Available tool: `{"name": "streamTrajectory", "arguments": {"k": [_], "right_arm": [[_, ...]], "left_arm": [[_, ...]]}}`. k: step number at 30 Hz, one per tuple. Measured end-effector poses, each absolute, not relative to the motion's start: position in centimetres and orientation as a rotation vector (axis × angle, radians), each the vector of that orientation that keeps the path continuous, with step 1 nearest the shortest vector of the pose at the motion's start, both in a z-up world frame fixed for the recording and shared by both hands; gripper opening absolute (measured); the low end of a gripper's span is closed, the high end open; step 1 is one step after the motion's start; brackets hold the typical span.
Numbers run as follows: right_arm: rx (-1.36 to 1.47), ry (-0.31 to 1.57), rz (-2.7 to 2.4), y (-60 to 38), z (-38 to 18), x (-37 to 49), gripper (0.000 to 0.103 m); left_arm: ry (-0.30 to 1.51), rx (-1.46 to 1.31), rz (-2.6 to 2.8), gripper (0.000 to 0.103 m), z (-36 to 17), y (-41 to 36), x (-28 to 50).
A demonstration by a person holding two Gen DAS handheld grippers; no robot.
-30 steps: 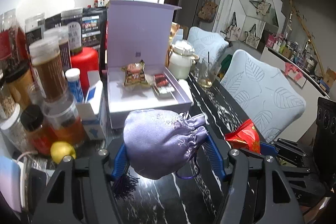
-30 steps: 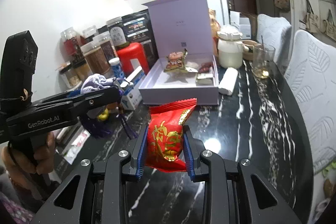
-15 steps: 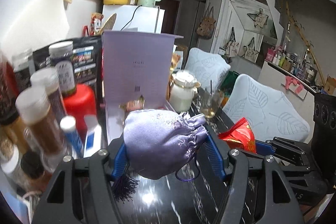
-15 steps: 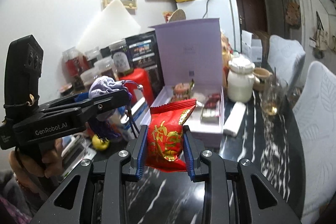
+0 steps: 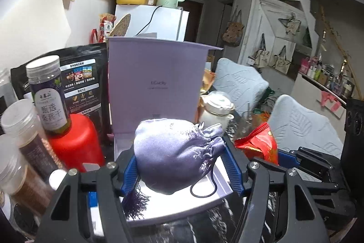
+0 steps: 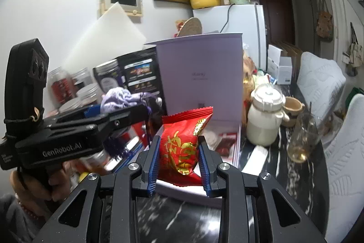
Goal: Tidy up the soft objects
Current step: 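Carry the lavender pouch and red candy packet up over the lavender box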
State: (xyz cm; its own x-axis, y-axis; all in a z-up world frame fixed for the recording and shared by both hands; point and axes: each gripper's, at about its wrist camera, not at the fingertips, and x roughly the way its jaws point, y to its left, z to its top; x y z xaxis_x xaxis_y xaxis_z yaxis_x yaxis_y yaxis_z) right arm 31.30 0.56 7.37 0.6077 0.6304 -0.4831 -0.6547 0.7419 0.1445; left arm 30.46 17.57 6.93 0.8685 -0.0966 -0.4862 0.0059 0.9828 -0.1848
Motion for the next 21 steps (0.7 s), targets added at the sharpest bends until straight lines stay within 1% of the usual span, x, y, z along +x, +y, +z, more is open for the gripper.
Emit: {"name": "streamTrajectory", "arguments": {"k": [12, 21], "right_arm": [[-0.080, 0.587, 0.773, 3.2, 4.2, 37.6, 0.031], [-0.113, 0.650, 0.794, 4.4, 1.6, 39.8, 0.031]], "left_arm": [[0.571, -0.175, 0.007, 0.065, 3.7, 18.5, 35.8], [0.678, -0.164, 0.017, 0.065, 0.3, 18.5, 38.4]]}}
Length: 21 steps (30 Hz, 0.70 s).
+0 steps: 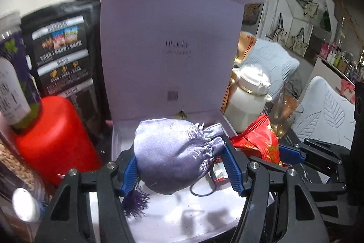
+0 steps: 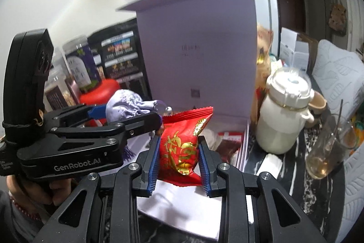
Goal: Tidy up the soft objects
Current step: 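Carry the lavender pouch and red candy packet up over the lavender box, then lower the pouch and red packet into the box and open both tools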
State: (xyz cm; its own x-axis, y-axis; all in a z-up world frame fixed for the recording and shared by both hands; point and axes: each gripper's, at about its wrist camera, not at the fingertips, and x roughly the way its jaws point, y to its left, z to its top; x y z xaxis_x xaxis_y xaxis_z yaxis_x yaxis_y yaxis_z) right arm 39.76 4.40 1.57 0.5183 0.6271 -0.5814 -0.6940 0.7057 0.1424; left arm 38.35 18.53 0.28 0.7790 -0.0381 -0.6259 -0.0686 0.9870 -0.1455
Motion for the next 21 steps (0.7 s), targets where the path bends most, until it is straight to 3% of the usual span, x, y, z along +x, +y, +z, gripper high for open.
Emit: {"name": "streamTrajectory", "arguments": {"k": [21], "right_arm": [[-0.135, 0.860, 0.750, 5.0, -4.8, 43.3, 0.031]], "left_arm": [[0.892, -0.130, 0.068, 0.065, -5.8, 18.3, 41.5]]}}
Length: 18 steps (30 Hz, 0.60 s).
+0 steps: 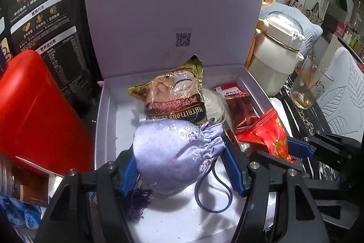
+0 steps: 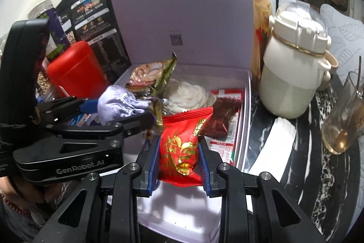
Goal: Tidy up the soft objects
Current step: 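Lower the pouch and red packet into the box and open both tools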
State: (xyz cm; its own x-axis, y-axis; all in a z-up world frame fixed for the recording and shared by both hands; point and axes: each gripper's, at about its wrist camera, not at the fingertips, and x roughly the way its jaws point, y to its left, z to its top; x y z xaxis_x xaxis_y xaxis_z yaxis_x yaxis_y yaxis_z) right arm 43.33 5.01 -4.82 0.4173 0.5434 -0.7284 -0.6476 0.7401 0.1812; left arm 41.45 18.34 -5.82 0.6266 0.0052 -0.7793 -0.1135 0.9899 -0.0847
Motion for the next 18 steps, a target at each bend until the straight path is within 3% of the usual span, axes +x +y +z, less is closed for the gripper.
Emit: {"name": "streamTrajectory", "arguments": {"k": [18], "right_arm": [[-0.175, 0.905, 0.703, 6.3, -6.9, 44.3, 0.031]], "left_arm": [[1.029, -0.109, 0.109, 0.065, -8.7, 18.4, 43.2]]}}
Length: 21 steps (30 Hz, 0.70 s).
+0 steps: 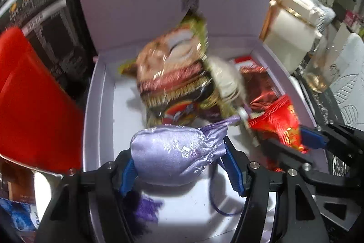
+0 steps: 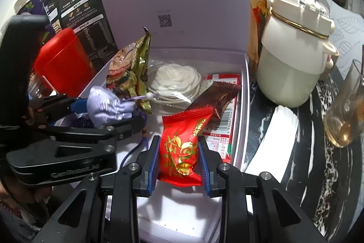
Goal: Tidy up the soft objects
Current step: 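Lower the pouch and red packet into the box and open both tools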
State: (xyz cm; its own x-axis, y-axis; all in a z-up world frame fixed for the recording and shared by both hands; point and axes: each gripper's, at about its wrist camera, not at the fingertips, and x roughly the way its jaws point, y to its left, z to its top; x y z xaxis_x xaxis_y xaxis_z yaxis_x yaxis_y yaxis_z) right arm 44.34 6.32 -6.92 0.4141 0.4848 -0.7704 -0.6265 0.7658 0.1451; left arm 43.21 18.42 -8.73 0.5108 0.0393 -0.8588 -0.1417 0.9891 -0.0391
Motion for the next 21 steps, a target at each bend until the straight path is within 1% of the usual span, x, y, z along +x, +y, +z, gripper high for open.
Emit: {"name": "streamTrajectory", "arguments": {"k": [6, 10, 11, 12, 15, 16, 17, 19, 21], "right_arm": [[-0.179, 0.908, 0.699, 7.1, -6.7, 44.2, 0.032], [-0.172, 0.887, 0.694, 6.9, -5.9, 43.9, 0.039], [-0.167, 0.881, 0.694, 6.9, -5.6, 43.8, 0.044], [-0.163, 0.876, 0.692, 6.4, -5.4, 43.7, 0.047], [-0.155, 0.864, 0.684, 6.2, -4.8, 43.6, 0.047], [-0.156, 0.864, 0.679, 6.1, -4.5, 43.6, 0.047], [-0.156, 0.863, 0.675, 5.9, -4.3, 43.6, 0.047], [-0.157, 0.853, 0.666, 5.3, -3.5, 43.4, 0.047], [-0.160, 0.837, 0.657, 4.9, -2.6, 43.2, 0.047]], "left_arm": [[0.992, -0.081, 0.141, 0.065, -8.0, 18.1, 42.8], [0.953, -0.046, 0.169, 0.066, -7.0, 17.7, 42.1], [0.943, -0.039, 0.172, 0.066, -6.7, 17.6, 41.9], [0.941, -0.035, 0.173, 0.066, -6.6, 17.5, 41.8], [0.945, -0.045, 0.180, 0.068, -5.5, 17.3, 41.8], [0.941, -0.050, 0.181, 0.071, -5.3, 17.1, 41.8], [0.932, -0.054, 0.183, 0.078, -5.0, 17.0, 41.8], [0.903, -0.046, 0.190, 0.086, -3.8, 17.5, 41.2], [0.882, -0.039, 0.192, 0.089, -2.8, 17.3, 41.1]]}}
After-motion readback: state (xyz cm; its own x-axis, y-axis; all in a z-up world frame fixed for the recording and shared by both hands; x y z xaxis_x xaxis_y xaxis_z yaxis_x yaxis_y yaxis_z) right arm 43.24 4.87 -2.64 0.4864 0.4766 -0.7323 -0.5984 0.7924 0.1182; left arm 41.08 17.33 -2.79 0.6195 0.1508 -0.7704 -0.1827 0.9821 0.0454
